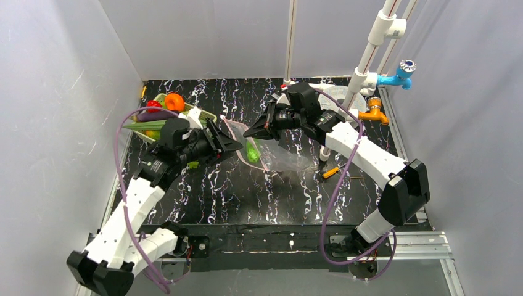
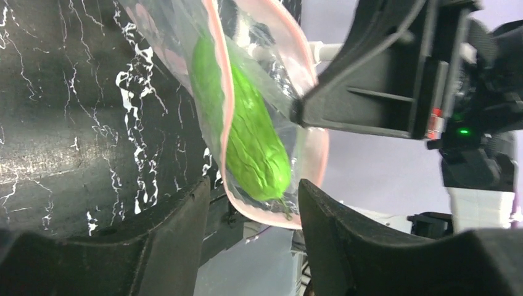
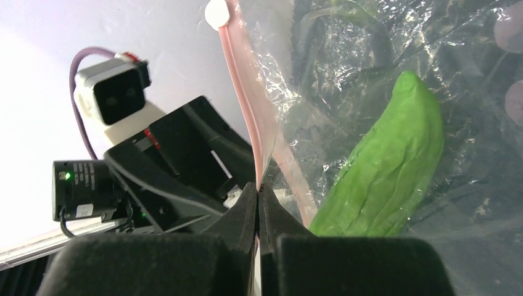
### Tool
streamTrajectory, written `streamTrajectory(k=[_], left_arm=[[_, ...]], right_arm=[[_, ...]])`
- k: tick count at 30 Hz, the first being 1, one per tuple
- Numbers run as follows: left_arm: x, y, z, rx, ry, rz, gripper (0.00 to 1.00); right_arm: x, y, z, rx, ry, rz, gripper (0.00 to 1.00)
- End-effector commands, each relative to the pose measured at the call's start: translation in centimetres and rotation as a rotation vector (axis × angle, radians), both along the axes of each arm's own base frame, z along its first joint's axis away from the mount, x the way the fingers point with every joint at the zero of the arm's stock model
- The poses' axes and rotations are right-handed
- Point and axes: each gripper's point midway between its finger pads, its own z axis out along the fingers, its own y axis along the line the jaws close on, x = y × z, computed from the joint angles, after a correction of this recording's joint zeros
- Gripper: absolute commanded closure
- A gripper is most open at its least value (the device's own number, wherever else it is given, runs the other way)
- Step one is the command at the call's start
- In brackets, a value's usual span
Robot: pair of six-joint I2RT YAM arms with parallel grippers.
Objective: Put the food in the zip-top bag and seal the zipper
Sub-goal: Place the fake vegetable in the zipper food storage bag, then adjust the zipper food storage bag at the center of the board.
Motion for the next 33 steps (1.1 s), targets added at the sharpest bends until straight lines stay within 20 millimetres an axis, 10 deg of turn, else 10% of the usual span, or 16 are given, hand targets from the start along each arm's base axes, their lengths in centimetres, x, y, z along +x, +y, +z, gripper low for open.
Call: streamTrajectory(k=[1,8,13,20,33], left_arm=[[0.2,-1.8,-0.7,-0.046,0.024,-0.097,0.54],[0.2,-1.4,-0.8,0.002,-0.017,-0.112,0.69],[-0.3,-2.0,1.3,-0.001,-0.067,-0.186,0.99],[-1.8,-1.8,6.3,-0.046,-0.179,-0.219,1.0],[-1.9,-1.5,3.7,-0.035,-0.118,-0.193,1.0]], right_arm=[[-1.0,-0.4,3.5,0.068,-0.087,0.02,0.99],[-1.2,-0.7,3.7,0.06,-0.109,0.022,0.99],[-1.1,-0.9,3.6,0.044,-0.155,0.033,0.99],[-1.0,-3.0,2.8,-0.104,-0.392,0.088,0.99],[-0.2,-7.4,4.0,-0.323,-0.684,0.048,0.99]])
